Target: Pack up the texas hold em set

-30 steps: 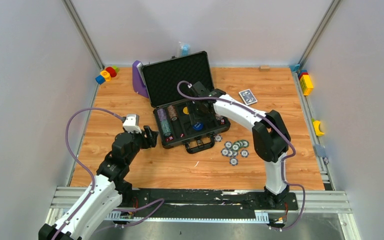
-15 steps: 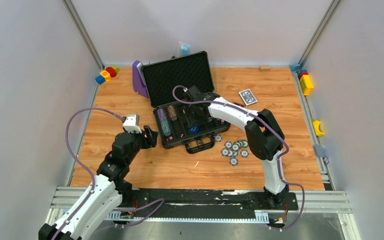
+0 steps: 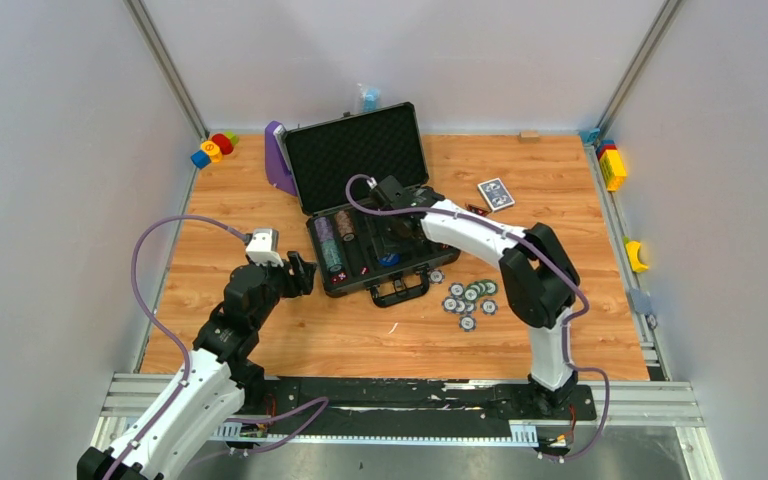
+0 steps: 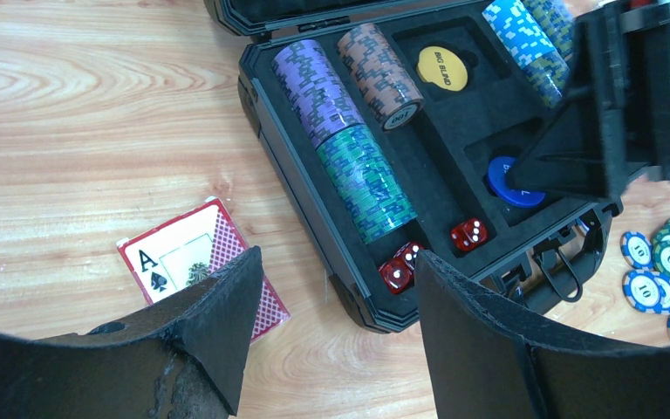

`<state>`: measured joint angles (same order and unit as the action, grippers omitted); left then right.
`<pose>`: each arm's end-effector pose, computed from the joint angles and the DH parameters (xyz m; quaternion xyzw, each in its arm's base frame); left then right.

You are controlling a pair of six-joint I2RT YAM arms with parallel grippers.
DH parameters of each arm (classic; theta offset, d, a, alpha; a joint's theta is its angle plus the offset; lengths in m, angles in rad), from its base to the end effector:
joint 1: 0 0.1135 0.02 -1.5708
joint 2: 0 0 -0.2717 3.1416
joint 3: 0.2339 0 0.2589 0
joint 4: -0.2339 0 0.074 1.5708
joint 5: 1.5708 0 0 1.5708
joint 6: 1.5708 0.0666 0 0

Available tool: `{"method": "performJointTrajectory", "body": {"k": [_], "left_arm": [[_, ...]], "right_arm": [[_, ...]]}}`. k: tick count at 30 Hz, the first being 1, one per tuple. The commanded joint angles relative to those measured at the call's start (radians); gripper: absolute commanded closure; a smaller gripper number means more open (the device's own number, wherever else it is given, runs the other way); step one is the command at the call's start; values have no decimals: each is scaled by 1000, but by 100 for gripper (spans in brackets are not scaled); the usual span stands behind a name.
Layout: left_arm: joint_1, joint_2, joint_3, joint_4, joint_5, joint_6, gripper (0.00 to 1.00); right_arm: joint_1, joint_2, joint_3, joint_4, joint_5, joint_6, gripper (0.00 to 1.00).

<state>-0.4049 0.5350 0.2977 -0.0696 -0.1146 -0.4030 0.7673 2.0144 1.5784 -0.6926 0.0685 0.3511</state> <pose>0.1673 -0.0634 0.2088 -0.0331 0.8056 -0.1893 0.5604 0.3273 0.3093 0.1800 -0.1941 0.9556 0.0879 0.2035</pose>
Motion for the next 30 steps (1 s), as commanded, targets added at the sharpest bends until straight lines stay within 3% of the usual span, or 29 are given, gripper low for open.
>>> {"method": "performJointTrajectory", "body": {"k": [1, 18, 30], "left_arm": [[3, -4, -1, 31, -13, -3, 28], [2, 0, -4, 55, 26, 6, 28], [2, -21, -15, 64, 57, 9, 28]], "right_arm": [[-5, -193, -42, 54, 15, -34, 44], [-6, -561, -462, 391, -37, -54, 48], [-4, -473, -479, 498, -195, 39, 53]]}}
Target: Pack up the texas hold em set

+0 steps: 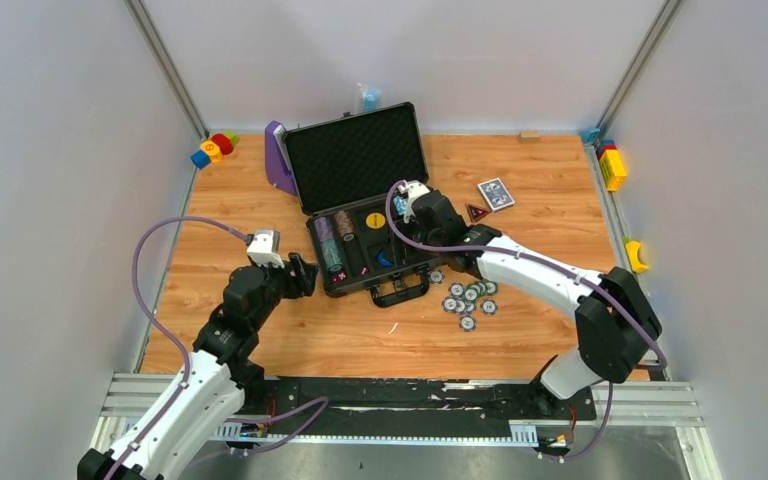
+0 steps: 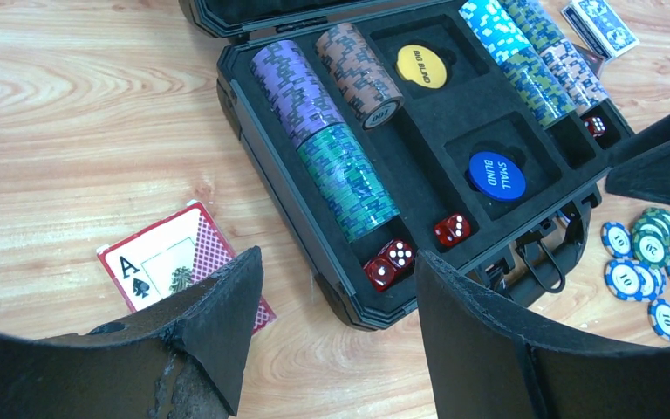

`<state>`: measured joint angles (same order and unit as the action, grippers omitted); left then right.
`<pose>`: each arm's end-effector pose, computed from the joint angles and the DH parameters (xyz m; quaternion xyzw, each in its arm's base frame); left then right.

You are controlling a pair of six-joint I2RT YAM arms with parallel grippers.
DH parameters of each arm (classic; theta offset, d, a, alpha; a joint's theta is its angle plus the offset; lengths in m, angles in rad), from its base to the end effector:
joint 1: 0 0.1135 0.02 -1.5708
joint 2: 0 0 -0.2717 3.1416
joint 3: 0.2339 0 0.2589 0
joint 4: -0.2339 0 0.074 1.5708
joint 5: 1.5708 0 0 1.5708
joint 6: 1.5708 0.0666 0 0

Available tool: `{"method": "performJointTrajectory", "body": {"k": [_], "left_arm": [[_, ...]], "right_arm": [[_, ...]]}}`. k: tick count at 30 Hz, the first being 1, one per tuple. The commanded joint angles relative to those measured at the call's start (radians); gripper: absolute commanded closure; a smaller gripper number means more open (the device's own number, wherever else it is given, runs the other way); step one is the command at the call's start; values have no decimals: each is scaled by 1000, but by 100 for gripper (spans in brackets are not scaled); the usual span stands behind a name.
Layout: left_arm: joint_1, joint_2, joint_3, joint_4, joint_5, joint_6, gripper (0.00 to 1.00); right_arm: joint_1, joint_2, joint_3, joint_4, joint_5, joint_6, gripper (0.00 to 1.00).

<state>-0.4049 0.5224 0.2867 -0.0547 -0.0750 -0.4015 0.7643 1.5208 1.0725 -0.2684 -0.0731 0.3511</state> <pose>0.1655 -0.0655 0.2084 -0.0210 0.8014 -0.2066 0.5609 0.2603 0.2563 0.2375 -0.2014 0.8871 0.2473 0.3336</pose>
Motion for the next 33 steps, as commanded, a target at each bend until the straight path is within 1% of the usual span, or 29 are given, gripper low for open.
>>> {"method": "performJointTrajectory", "body": {"k": [1, 7, 14, 21, 26, 32, 33], "left_arm": [[3, -9, -3, 49, 18, 7, 28], [2, -10, -4, 49, 25, 9, 28], [2, -10, -5, 49, 32, 10, 28], [1, -10, -5, 49, 34, 10, 28], [2, -8, -5, 49, 34, 10, 28], [1, -5, -4, 49, 29, 9, 28], [1, -4, -3, 49, 29, 9, 28]], "right_arm": [[-1, 15, 24, 80, -54, 42, 53], [1, -19, -14, 126, -46, 42, 53], [1, 46, 24, 107, -66, 52, 56], [13, 155, 96, 49, -43, 55, 64], [24, 251, 170, -57, 30, 51, 76], [28, 350, 233, -132, 71, 57, 81], [28, 363, 245, -143, 114, 59, 82]]}}
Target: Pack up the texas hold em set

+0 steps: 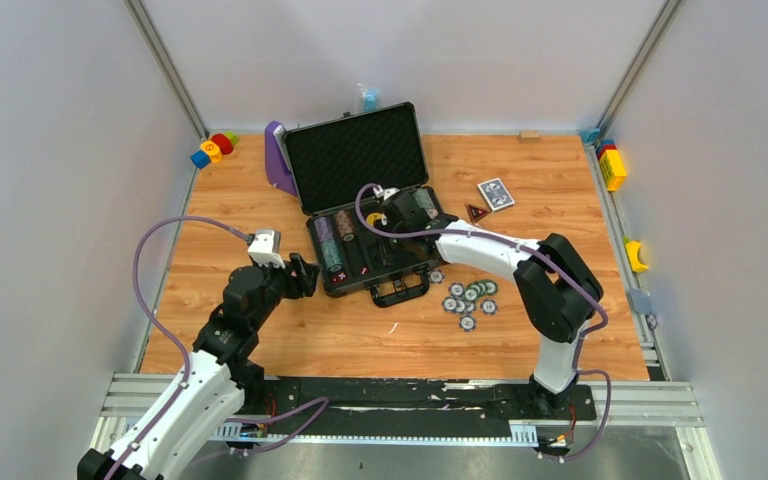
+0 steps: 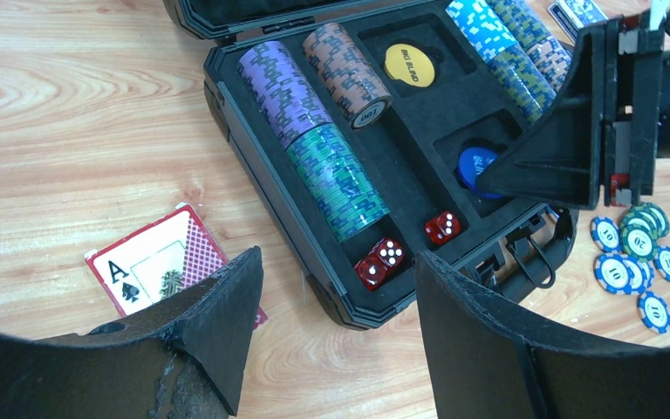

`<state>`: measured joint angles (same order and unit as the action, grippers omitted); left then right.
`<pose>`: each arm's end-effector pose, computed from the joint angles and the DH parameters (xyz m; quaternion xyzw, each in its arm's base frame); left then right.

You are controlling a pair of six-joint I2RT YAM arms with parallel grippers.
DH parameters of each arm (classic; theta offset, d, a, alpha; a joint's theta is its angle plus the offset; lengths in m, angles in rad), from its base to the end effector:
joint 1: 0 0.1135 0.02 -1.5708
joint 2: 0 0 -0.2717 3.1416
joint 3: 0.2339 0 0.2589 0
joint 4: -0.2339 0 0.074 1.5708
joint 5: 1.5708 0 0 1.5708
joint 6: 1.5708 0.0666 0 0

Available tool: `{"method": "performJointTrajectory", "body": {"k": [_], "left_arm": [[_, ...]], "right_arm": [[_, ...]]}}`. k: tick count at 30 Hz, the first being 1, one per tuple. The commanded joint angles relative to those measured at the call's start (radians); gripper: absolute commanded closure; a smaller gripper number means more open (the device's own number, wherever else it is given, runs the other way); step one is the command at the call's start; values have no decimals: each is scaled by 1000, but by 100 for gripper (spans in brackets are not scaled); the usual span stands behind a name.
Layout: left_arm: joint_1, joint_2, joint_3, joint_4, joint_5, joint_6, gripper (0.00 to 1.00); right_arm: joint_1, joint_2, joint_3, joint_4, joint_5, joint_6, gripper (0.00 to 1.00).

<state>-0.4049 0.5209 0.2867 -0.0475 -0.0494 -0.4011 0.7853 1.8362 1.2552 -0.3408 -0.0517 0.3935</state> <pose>0.1651 -0.0672 0.2096 -0.0133 0.7992 -0.2174 0.5603 0.2943 0.2991 0.1757 -0.1925 0.9278 0.1975 0.2513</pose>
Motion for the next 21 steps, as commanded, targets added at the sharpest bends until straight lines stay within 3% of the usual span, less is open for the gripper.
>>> {"method": "performJointTrajectory", "body": {"k": [1, 8, 21], "left_arm": [[2, -1, -4, 41, 3, 8, 28], [2, -1, -3, 42, 0, 7, 28], [1, -8, -3, 40, 3, 8, 28]], "right_arm": [[6, 62, 72, -82, 118, 21, 83], [6, 127, 160, -157, 210, 26, 84], [45, -23, 173, -156, 81, -68, 82]]}}
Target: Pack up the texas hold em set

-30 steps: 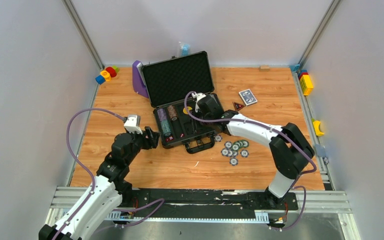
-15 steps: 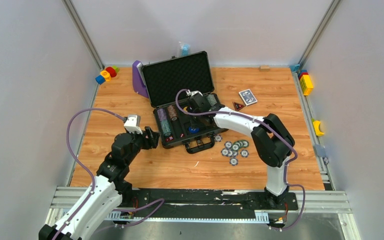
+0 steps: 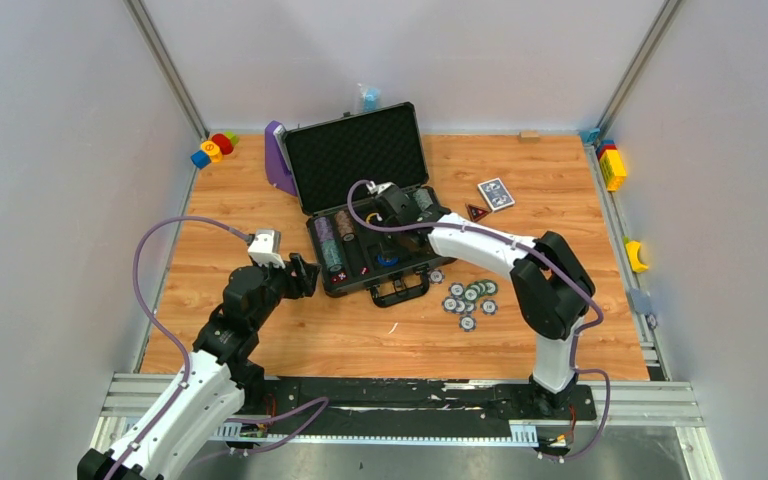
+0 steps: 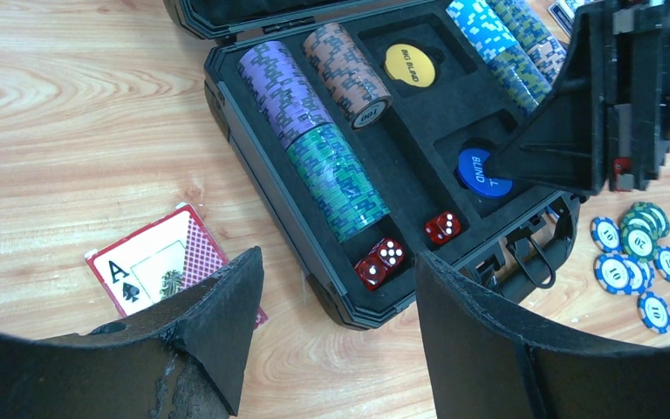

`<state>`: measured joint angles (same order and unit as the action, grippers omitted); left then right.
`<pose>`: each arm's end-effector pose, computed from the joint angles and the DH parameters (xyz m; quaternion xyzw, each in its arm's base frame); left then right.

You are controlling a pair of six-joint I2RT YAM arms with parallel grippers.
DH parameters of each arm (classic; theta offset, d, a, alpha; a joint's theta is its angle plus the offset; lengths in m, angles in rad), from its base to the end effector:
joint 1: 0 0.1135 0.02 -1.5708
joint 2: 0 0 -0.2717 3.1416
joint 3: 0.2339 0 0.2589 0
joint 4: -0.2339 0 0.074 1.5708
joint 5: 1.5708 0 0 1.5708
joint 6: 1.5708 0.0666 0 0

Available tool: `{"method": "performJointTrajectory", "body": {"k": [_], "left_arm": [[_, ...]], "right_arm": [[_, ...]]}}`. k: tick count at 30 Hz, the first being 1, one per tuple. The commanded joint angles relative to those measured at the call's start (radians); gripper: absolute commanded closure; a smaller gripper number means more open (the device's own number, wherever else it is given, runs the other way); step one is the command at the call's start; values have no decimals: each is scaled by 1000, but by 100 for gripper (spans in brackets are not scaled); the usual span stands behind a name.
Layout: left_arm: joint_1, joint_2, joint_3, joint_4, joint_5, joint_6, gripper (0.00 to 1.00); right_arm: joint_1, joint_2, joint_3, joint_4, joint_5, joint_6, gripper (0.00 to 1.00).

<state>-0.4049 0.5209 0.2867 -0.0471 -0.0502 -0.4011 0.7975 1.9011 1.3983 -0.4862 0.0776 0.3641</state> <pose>0.1651 -0.0671 0.2096 -0.0136 0.7990 -0.2172 0.5605 0.3075 0.3076 0.1844 -0.1949 0.9373 0.1262 0.2600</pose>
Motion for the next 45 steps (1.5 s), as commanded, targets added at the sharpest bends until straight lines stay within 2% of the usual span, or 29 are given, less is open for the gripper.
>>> {"method": "performJointTrajectory", "body": {"k": [1, 5, 10, 15, 21, 28, 40, 45], "left_arm": [[2, -8, -4, 39, 4, 8, 28], [3, -15, -4, 36, 3, 8, 28], [3, -14, -6, 35, 0, 7, 28], [2, -10, -3, 36, 0, 7, 28], [3, -6, -3, 37, -1, 7, 28], [2, -3, -4, 36, -4, 6, 28], [3, 13, 3, 35, -4, 5, 28], [2, 13, 1, 38, -4, 5, 28]], "right_arm": [[36, -98, 26, -10, -56, -38, 83], [39, -83, 11, -13, -99, -32, 100], [39, -44, -12, -25, -112, -11, 100], [40, -14, -31, -26, -62, -3, 100], [37, 70, 40, -101, 13, -7, 100], [34, 56, 75, -118, 63, -18, 100], [-23, 116, 118, -135, -59, 13, 100], [-25, 62, 124, -137, -106, 4, 100]]}}
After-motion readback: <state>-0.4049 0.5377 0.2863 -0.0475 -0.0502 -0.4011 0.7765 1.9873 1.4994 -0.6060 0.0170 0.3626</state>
